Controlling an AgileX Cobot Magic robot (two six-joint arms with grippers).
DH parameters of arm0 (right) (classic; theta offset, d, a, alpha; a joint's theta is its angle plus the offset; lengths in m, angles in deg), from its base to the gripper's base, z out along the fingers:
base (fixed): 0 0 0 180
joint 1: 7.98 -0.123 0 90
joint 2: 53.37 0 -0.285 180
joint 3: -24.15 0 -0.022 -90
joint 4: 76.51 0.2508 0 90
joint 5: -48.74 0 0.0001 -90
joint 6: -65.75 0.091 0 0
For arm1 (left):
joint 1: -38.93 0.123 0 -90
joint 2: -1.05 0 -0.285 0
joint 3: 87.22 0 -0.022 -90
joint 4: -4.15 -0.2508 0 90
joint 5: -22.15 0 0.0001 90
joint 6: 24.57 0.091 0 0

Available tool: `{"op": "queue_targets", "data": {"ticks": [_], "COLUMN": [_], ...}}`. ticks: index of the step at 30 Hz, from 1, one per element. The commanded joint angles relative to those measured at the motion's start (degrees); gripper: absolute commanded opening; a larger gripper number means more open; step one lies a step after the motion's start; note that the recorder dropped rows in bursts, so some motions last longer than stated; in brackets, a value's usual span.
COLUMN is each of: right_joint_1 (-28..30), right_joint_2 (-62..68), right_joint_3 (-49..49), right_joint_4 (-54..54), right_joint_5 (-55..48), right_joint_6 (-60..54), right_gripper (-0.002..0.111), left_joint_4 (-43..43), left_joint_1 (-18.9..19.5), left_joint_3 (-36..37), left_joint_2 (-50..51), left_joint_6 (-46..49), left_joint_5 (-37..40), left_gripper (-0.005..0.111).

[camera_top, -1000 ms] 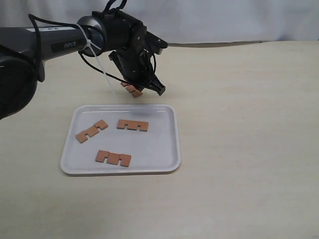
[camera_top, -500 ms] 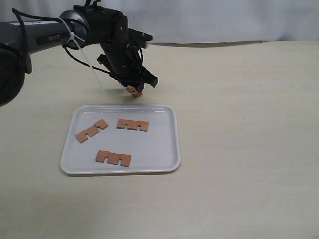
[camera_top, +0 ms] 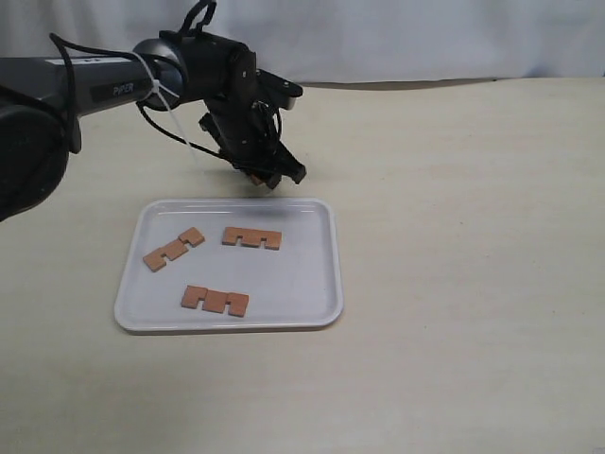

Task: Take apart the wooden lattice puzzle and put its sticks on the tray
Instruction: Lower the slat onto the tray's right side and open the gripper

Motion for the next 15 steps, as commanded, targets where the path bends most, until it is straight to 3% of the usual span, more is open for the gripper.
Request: {"op": "queue_targets", "data": {"ticks": [1,3,4,5,6,7,15], "right_joint_1": [0.3,0.3,0.3,0.3,0.3,0.3,0.3], "right_joint_2": [-0.2,-0.2,-0.2,-0.2,-0.2,-0.2,-0.2], "right_joint_3": [-0.1,-0.1,-0.1,-0.1,-0.1,-0.1,-0.1], "right_joint_4": [0.1,0.1,0.1,0.1,0.1,0.1,0.1], "right_joint_5": [0.2,0.2,0.2,0.2,0.2,0.2,0.2], "right_joint_6": [0.2,0.2,0.2,0.2,0.2,0.2,0.2], "right_gripper": [0.004,0.004,0.004,0.004,0.004,0.004,0.004], "left_joint_4": [-0.7,-0.7,-0.7,-0.6,-0.6,-0.6,0.1], "left_joint_1": [-0.1,-0.1,-0.2,-0.2,-0.2,-0.2,-1.4], "left_joint_3": [-0.3,-0.3,-0.3,-0.3,-0.3,-0.3,-0.3], "left_joint_2": [0.5,0.6,0.8,0.8,0.8,0.8,-6.0], "left_joint_6": [-0.1,0.0,1.3,2.0,3.2,4.1,5.3], "left_joint_5": [0.0,0.2,0.7,0.9,1.2,1.5,5.1], "left_gripper": [0.045,0.044,0.037,0.027,0.005,0.000,0.000]}}
